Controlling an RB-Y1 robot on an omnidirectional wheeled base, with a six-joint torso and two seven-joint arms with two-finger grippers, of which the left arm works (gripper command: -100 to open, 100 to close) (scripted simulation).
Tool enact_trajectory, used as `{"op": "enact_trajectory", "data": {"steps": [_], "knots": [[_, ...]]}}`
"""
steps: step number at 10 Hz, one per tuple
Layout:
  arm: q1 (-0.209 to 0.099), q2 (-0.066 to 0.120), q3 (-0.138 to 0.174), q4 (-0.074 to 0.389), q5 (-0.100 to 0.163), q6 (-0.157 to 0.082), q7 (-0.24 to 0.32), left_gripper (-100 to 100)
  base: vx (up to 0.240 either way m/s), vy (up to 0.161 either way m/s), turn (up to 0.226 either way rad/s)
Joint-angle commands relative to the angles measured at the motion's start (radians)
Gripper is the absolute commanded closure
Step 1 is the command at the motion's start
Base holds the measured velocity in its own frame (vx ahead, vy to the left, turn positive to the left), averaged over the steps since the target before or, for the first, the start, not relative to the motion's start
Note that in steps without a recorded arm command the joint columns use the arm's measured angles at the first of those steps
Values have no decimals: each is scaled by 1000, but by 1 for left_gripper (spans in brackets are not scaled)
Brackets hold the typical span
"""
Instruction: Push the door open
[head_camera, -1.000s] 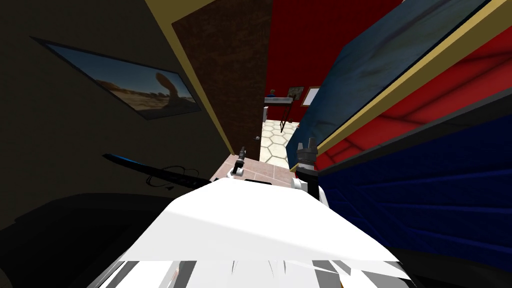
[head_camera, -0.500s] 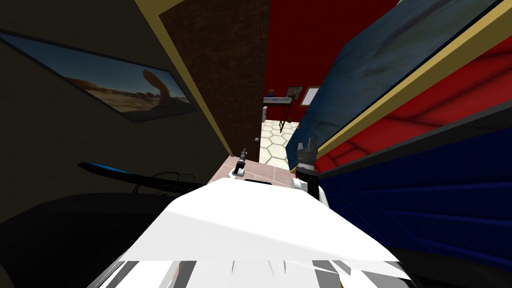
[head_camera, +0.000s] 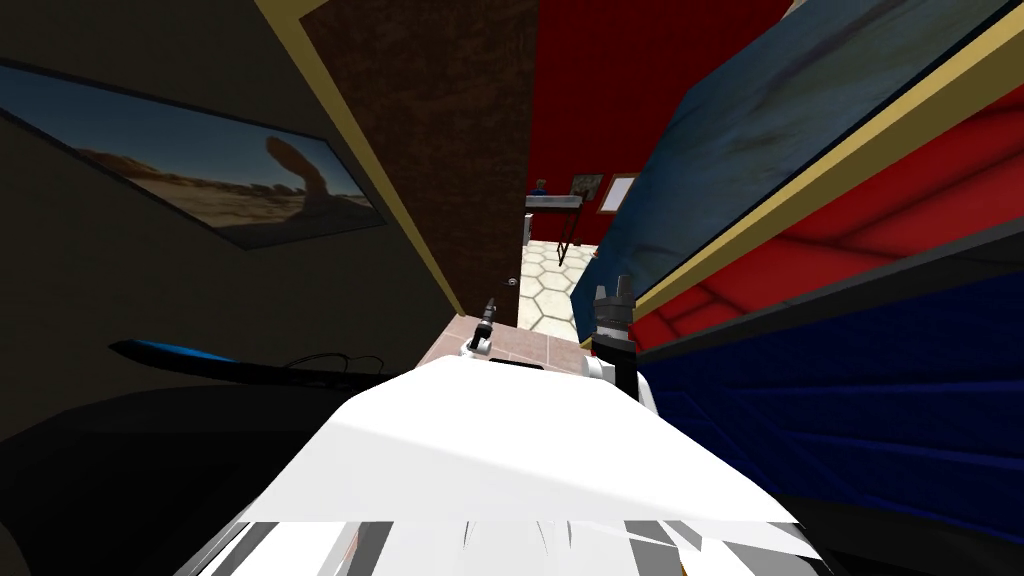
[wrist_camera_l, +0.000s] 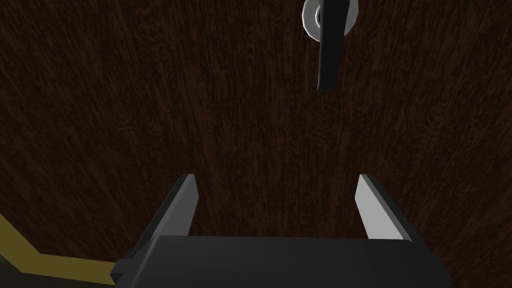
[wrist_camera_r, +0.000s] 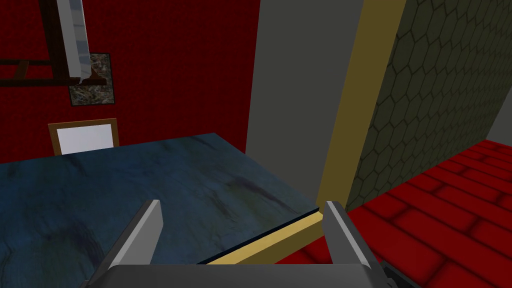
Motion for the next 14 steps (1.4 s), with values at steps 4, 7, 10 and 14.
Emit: {"op": "enact_trajectory", "data": {"steps": [4,7,10,14], "knots": [[-41,-17,-3,103,2,-23,-5,-100,92,14,-28],[-68,-33,-6,172,3,-39,-9,-100,99,19,-35],[-95,-55,-9,244,4,-55,-14,-100,118,23,-28],[-91,-22,-6,239,5,-58,-13,-100,82,-9,-10]]}}
